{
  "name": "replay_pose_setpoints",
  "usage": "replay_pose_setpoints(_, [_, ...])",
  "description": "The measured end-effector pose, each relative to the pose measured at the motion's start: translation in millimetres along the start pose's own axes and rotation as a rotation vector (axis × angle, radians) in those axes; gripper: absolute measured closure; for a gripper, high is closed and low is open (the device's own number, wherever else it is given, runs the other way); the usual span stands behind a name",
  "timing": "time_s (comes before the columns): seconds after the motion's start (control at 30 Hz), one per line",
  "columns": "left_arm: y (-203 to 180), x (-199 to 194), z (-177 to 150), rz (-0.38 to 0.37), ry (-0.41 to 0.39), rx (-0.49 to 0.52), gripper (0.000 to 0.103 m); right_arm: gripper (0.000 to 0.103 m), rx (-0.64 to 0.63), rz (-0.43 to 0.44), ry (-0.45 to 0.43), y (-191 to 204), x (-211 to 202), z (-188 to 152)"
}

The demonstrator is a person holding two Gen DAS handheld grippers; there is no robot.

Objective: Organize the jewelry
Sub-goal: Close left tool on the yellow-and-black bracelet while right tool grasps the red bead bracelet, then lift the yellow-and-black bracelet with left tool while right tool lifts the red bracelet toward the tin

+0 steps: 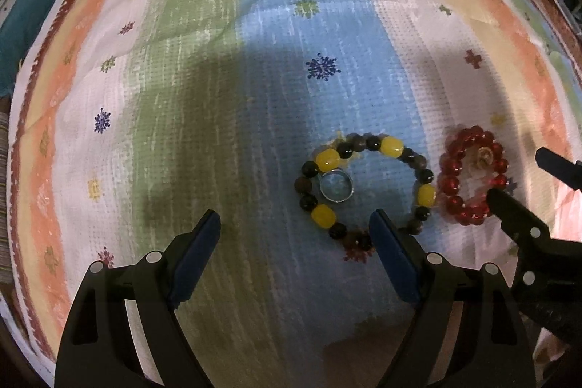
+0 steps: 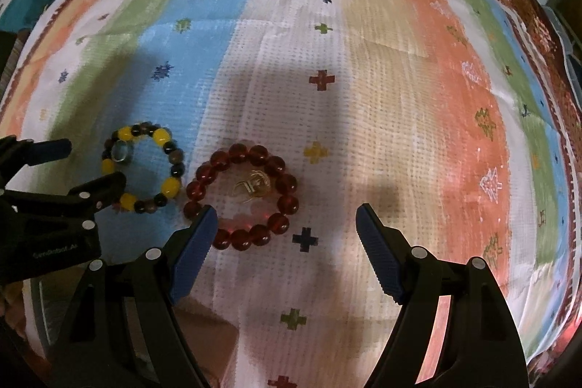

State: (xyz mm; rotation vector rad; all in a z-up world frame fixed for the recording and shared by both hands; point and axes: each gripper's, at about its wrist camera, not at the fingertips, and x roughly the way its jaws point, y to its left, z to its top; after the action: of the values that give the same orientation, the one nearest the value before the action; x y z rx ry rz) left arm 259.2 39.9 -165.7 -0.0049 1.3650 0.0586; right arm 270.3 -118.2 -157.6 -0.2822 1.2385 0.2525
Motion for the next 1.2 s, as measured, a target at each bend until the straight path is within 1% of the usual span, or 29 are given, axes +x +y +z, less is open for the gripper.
replay_pose_setpoints(0.07, [-4, 2, 1, 0.010, 0.003, 0.015, 0.022, 0.029, 0.009, 0.010, 0.012, -2, 6, 1])
replay_pose_setpoints(0.1, [-5, 3, 1, 0.012, 0.002, 0.019, 0.022, 0.034, 0.013, 0.013, 0.022, -2, 8, 1])
replay_pose_setpoints(0.2, [-7, 5, 3, 0.005, 0.004, 0.016, 0.023, 0.038, 0.011, 0.009, 0.028, -2, 12, 0])
replay_pose_setpoints(0.23, [-7, 5, 2, 0.000, 0.007, 0.017, 0.025, 0.038, 0.012, 0.009, 0.028, -3, 13, 0])
replay_pose_setpoints(0.27, [-7, 7, 2, 0.001, 0.011, 0.020, 0.029, 0.039, 0.016, 0.011, 0.028, -3, 13, 0])
replay_pose_setpoints(0.3, [-6, 7, 0, 0.006, 0.010, 0.022, 0.033, 0.047, 0.019, 0.013, 0.028, -4, 13, 0])
replay_pose_setpoints(0.33, [-5, 7, 0, 0.005, 0.007, 0.024, 0.034, 0.052, 0.020, 0.009, 0.027, -4, 13, 0])
replay_pose_setpoints(0.43, [4, 9, -6, -0.003, 0.002, 0.024, 0.040, 0.058, 0.020, 0.021, 0.025, -5, 12, 0])
replay_pose_setpoints(0.47, [7, 9, -7, -0.002, 0.001, 0.024, 0.045, 0.059, 0.019, 0.021, 0.024, -4, 12, 0])
replay_pose_setpoints(0.5, [8, 9, -7, -0.003, 0.000, 0.026, 0.052, 0.063, 0.017, 0.022, 0.023, -4, 12, 0])
replay_pose_setpoints(0.53, [10, 9, -8, -0.002, 0.000, 0.028, 0.055, 0.070, 0.015, 0.024, 0.022, -4, 12, 0])
replay_pose_setpoints(0.57, [11, 9, -7, 0.000, 0.001, 0.029, 0.061, 0.074, 0.013, 0.030, 0.019, -4, 12, 0])
replay_pose_setpoints(0.6, [12, 9, -7, 0.003, 0.001, 0.033, 0.067, 0.083, 0.009, 0.037, 0.020, -4, 12, -1])
replay_pose_setpoints(0.63, [12, 9, -8, 0.004, 0.001, 0.036, 0.070, 0.086, 0.004, 0.045, 0.023, -3, 13, -1])
replay_pose_setpoints(0.67, [13, 10, -8, 0.008, 0.001, 0.037, 0.079, 0.089, -0.004, 0.048, 0.019, -1, 12, -1])
replay_pose_setpoints(0.7, [15, 9, -8, 0.010, 0.001, 0.034, 0.089, 0.089, -0.012, 0.048, 0.015, 0, 12, -1])
replay_pose_setpoints(0.73, [17, 9, -8, 0.013, 0.002, 0.029, 0.092, 0.089, -0.015, 0.050, 0.011, 1, 11, -1])
replay_pose_setpoints(0.87, [24, 7, -6, -0.012, 0.003, 0.010, 0.092, 0.089, -0.016, 0.051, -0.012, 0, 6, 2])
replay_pose_setpoints(1.0, [29, -4, -5, -0.030, -0.013, -0.001, 0.092, 0.089, -0.007, 0.055, -0.045, -2, -6, 7])
replay_pose_setpoints(1.07, [28, -12, -5, -0.038, -0.027, -0.004, 0.092, 0.089, -0.005, 0.063, -0.060, -2, -13, 7])
replay_pose_setpoints(1.2, [30, -31, -5, -0.063, -0.082, -0.004, 0.093, 0.089, -0.018, 0.067, -0.081, 3, -21, 9])
